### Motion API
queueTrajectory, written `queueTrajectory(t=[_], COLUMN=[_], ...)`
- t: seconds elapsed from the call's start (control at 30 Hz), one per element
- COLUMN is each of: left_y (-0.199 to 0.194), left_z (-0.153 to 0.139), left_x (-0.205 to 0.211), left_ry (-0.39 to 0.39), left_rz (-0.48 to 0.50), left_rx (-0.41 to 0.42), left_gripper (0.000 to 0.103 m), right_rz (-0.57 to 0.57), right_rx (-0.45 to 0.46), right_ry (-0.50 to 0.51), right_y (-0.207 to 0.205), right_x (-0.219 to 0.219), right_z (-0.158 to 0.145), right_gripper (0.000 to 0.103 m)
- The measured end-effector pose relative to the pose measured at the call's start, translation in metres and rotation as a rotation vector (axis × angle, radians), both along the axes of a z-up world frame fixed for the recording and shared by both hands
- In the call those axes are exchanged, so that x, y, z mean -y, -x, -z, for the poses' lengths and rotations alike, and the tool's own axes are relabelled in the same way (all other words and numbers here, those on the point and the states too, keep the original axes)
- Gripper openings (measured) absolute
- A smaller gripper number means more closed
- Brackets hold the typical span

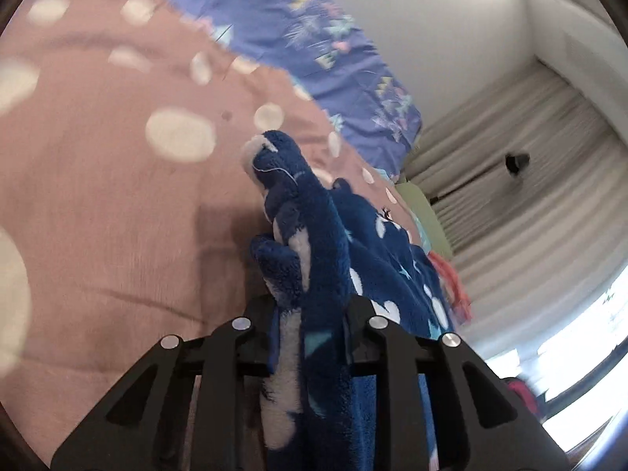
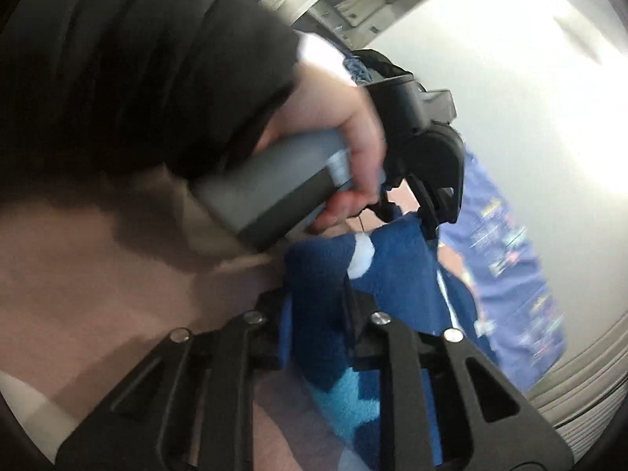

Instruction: Fold small clothes

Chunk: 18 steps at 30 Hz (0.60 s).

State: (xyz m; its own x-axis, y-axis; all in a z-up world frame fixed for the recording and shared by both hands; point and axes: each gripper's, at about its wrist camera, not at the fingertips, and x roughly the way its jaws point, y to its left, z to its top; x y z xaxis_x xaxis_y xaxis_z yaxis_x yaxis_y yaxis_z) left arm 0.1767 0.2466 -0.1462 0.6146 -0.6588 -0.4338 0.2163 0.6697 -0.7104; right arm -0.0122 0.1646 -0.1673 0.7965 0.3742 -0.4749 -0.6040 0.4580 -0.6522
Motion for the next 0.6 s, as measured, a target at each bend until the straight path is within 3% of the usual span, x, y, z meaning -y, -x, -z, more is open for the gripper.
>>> queueTrajectory(t=[0.07, 0.17, 0.23, 0.33, 0.43, 0.47, 0.53, 0.6], left_y=[-0.001, -0.007, -0.001, 0.001, 0.002, 0.0, -0.003, -0.008], left_z=[0.002, 0.032, 0.039, 0.032, 0.026, 0.028, 0.03, 0.03], left_x=[0.001, -0.003, -0.016, -0.01, -0.009, -0.01, -0.013, -0.011], left_ry=[-0.024, -0.05, 0.045, -0.027, -0.049, -0.038, -0.022, -0.041], left_rz=[0.002, -0.018, -0.03, -0.044, -0.062, -0.064, -0.072, -0.082], left_rx=[-0.017, -0.081, -0.059, -0.058, -0.049, -0.051, -0.057, -0.059], left_gripper=[0.023, 0.029, 0.029, 0.033, 0.043, 0.045, 0.045, 0.044], right_rz=[0.012, -0.01, -0.012, -0.012, -0.019, -0.014, 0.0, 0.021], right_rx=[-0.071, -0.039, -0.001, -0.073, -0.117, -0.114, -0.11, -0.141], right_ry=[-0.032, 0.108, 0.108, 0.058, -0.007, -0.02, -0.006, 0.03], right_y=[0.0, 0.001, 0.007, 0.005, -0.002, -0.003, -0.008, -0.013], right_x=[0.001, -0.005, -0.005, 0.005, 0.019, 0.021, 0.021, 0.014], right_z=[-0.007, 0.026, 0.026, 0.013, -0.004, -0.007, -0.003, 0.012], right_gripper=[0.017, 0.018, 0.021, 0.022, 0.024, 0.034, 0.045, 0.047])
